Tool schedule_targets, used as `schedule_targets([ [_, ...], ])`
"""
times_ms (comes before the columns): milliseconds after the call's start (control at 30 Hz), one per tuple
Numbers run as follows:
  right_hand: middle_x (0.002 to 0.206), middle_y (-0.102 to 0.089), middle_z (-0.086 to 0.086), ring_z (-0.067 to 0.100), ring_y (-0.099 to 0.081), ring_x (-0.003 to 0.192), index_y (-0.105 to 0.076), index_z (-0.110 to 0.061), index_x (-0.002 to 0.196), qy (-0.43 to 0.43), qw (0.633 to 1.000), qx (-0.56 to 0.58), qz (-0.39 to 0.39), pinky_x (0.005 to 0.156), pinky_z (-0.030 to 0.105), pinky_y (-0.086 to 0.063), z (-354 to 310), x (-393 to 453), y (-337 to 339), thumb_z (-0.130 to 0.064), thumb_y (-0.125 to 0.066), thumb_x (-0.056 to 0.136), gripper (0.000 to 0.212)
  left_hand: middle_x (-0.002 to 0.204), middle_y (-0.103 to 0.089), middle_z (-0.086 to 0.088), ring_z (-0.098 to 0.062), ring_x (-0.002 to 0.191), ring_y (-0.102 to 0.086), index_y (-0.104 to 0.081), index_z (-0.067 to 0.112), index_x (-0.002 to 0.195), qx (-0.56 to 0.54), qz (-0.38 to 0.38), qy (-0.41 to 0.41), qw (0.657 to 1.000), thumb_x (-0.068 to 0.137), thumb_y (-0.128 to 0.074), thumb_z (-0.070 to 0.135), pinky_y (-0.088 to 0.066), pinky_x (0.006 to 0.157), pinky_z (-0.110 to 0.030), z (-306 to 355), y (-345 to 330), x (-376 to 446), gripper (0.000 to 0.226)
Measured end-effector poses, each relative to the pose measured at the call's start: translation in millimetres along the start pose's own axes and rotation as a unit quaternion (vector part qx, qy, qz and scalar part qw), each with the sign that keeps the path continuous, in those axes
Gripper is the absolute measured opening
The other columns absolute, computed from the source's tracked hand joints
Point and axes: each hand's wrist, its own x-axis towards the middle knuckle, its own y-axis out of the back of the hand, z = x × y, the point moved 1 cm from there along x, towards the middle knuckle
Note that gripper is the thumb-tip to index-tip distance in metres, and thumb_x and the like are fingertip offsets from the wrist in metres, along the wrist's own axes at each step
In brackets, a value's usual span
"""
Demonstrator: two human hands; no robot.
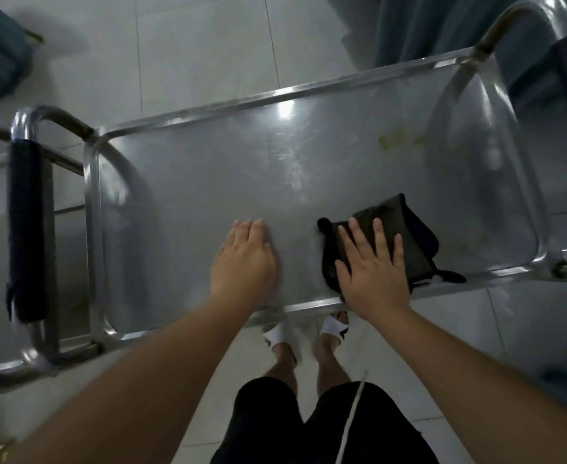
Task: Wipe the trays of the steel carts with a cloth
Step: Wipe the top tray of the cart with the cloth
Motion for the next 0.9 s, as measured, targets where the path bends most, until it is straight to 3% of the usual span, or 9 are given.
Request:
schedule_targets([
  [167,0.171,-0.024,-0.014,0.029,-0.003,0.162,-0.033,-0.031,0.163,0.079,0.995,0.048,-0.032,0.127,0.061,-0.011,-91,-24,-4,-0.055,-0.033,0.106,0.062,0.171,-0.028,-0.01,-0.024,0.161,-0.015,-0.03,0.013,0.163,-0.016,0.01,-0.023,1.0,0.112,-0.034,0.031,-0.016,0.129,-0.04,5,-2,12,0.054],
  [300,0.164,-0.041,-0.01,0.028,-0.005,0.162,-0.042,-0.028,0.159,0.158,0.983,0.07,-0.069,0.126,0.06,-0.016,-126,-43,-3,-0.051,-0.036,0.108,0.056,0.173,-0.024,-0.008,-0.023,0.162,-0.012,-0.027,0.015,0.165,-0.038,0.012,-0.044,0.998,0.114,-0.03,0.032,-0.016,0.13,-0.042,13,5,33,0.054],
  [400,0.166,-0.038,-0.011,0.026,-0.008,0.162,-0.035,-0.029,0.161,0.181,0.979,0.051,-0.078,0.127,0.058,-0.016,-117,-43,2,-0.051,-0.04,0.106,0.059,0.173,-0.023,-0.007,-0.022,0.162,-0.011,-0.026,0.016,0.166,-0.041,0.012,-0.061,0.997,0.114,-0.029,0.032,-0.015,0.13,-0.041,17,4,43,0.054],
  [567,0.159,-0.048,-0.004,0.03,-0.026,0.157,-0.049,-0.027,0.154,0.189,0.977,0.06,-0.073,0.128,0.054,-0.019,-114,-29,4,-0.055,-0.05,0.099,0.062,0.176,-0.016,-0.003,-0.02,0.163,-0.008,-0.025,0.019,0.167,-0.052,0.009,-0.05,0.997,0.114,-0.031,0.036,-0.013,0.13,-0.041,28,-14,51,0.056],
  [667,0.162,-0.046,-0.006,0.026,-0.02,0.159,-0.047,-0.029,0.156,0.201,0.976,0.051,-0.071,0.129,0.053,-0.015,-104,-27,-1,-0.057,-0.043,0.103,0.06,0.176,-0.015,-0.001,-0.018,0.162,-0.007,-0.026,0.02,0.166,-0.078,0.03,-0.023,0.996,0.113,-0.032,0.037,-0.012,0.131,-0.04,30,-24,52,0.056],
  [767,0.171,-0.026,-0.01,0.022,-0.005,0.162,-0.033,-0.034,0.163,0.188,0.98,0.049,-0.054,0.129,0.054,-0.013,-79,-25,-1,-0.055,-0.045,0.102,0.065,0.176,-0.014,-0.001,-0.018,0.162,-0.007,-0.028,0.022,0.165,-0.067,0.062,-0.021,0.996,0.112,-0.033,0.039,-0.011,0.131,-0.041,22,-27,57,0.056],
  [900,0.172,-0.022,-0.012,0.021,-0.01,0.162,-0.034,-0.035,0.163,0.156,0.987,0.033,-0.017,0.127,0.056,-0.017,-8,-20,8,-0.053,-0.051,0.099,0.068,0.177,-0.012,-0.003,-0.021,0.163,-0.005,-0.029,0.022,0.165,-0.046,0.102,0.018,0.994,0.111,-0.038,0.037,-0.008,0.131,-0.041,17,-32,67,0.058],
])
